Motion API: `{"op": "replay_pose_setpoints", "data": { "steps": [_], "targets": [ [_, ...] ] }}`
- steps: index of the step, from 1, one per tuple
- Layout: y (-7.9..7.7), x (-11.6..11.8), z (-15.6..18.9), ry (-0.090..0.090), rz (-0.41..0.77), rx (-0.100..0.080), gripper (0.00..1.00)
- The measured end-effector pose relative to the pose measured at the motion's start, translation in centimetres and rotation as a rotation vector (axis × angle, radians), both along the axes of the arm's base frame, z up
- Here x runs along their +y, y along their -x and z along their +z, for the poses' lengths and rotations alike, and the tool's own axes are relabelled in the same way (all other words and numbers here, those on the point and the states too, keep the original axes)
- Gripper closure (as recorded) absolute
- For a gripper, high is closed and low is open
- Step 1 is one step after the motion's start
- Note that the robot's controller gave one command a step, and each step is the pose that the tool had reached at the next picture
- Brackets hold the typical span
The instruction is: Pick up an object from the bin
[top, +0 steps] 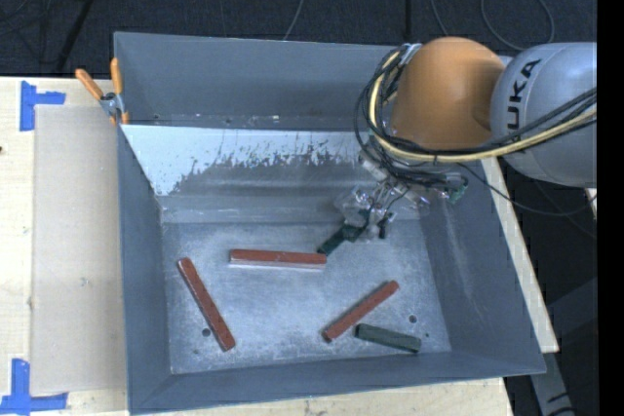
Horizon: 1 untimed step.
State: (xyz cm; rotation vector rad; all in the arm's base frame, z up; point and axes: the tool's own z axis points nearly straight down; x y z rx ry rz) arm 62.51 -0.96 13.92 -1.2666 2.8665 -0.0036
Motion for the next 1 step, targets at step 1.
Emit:
{"op": "replay_pose_setpoints", "data": {
  "steps": [1],
  "targets": [
    [-0.09,0.11,2.29,0.000,-0.005,0.004,1.00]
  ]
}}
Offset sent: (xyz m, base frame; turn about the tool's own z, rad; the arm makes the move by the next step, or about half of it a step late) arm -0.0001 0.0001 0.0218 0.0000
